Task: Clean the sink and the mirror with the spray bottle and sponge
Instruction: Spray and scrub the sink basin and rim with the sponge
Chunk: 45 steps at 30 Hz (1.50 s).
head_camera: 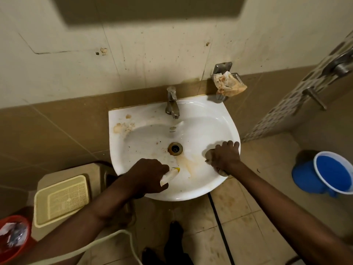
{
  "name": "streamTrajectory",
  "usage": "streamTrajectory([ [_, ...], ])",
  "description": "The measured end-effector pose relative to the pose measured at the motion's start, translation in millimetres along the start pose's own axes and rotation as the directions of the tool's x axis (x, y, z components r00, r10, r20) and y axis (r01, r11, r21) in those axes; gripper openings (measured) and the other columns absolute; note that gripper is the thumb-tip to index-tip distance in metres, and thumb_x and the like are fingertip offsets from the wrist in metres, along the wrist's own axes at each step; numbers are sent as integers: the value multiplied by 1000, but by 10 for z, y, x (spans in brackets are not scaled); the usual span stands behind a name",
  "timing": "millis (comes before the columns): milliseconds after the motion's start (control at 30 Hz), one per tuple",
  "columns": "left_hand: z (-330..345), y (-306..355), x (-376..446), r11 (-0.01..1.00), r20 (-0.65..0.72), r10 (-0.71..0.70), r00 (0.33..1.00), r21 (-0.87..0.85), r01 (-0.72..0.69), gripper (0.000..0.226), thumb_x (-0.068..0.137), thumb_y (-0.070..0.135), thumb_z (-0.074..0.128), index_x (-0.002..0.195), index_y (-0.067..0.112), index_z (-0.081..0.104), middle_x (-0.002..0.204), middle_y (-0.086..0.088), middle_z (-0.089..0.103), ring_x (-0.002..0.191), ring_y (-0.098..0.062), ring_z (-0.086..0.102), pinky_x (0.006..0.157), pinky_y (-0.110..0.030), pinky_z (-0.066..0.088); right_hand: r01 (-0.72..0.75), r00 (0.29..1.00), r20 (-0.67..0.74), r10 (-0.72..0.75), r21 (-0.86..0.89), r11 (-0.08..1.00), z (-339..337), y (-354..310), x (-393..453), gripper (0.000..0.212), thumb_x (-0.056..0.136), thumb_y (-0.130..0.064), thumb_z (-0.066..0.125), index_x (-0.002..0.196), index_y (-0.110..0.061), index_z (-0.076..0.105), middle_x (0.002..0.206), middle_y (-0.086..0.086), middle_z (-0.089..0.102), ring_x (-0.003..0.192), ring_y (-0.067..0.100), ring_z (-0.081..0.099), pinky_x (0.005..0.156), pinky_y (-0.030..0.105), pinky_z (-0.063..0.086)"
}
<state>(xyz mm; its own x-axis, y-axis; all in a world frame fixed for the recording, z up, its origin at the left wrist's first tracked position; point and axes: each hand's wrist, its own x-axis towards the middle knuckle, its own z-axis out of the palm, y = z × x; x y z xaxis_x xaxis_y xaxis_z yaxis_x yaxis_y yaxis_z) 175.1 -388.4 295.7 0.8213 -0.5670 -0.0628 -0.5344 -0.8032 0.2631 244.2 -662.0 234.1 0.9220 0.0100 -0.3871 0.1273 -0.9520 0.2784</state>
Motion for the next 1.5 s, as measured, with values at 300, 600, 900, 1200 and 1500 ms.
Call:
streamTrajectory([
  [300,30,156,411,992,1,109,994,68,-109,69,74,57,21,109,14,62,93,-6,68,88,-27,63,74,-29,44,262,940,187,-284,134,956,-69,-85,13,52,89,-56,49,134,-29,44,123,9,51,114,33,47,95,43,34],
  [600,-40,55,474,997,83,56,995,53,-60,43,88,46,44,115,16,58,104,-4,65,98,-23,60,79,-29,41,127,991,16,-135,231,965,247,-69,146,66,85,-31,62,144,-28,32,112,11,60,97,33,60,73,38,48],
  [900,113,-190,355,998,64,59,996,32,-61,74,68,60,14,104,17,61,91,-5,68,87,-26,63,67,-27,35,255,962,38,-269,216,942,169,-844,157,43,88,-37,55,131,-32,48,122,10,48,112,34,48,89,44,40],
  [1200,-26,-98,397,988,-93,125,988,101,-116,28,65,46,49,62,22,62,44,5,55,37,-12,55,38,-14,29,177,870,321,-373,503,846,-92,-680,28,77,78,-49,71,136,-7,41,124,12,56,117,29,53,88,33,44],
  [1500,1,-177,408,995,49,49,998,89,-53,36,81,43,57,102,14,64,83,-5,69,79,-24,66,64,-24,38,377,851,312,-422,196,905,-124,-526,-127,42,89,-30,57,129,-22,48,121,9,59,109,28,58,77,30,40],
])
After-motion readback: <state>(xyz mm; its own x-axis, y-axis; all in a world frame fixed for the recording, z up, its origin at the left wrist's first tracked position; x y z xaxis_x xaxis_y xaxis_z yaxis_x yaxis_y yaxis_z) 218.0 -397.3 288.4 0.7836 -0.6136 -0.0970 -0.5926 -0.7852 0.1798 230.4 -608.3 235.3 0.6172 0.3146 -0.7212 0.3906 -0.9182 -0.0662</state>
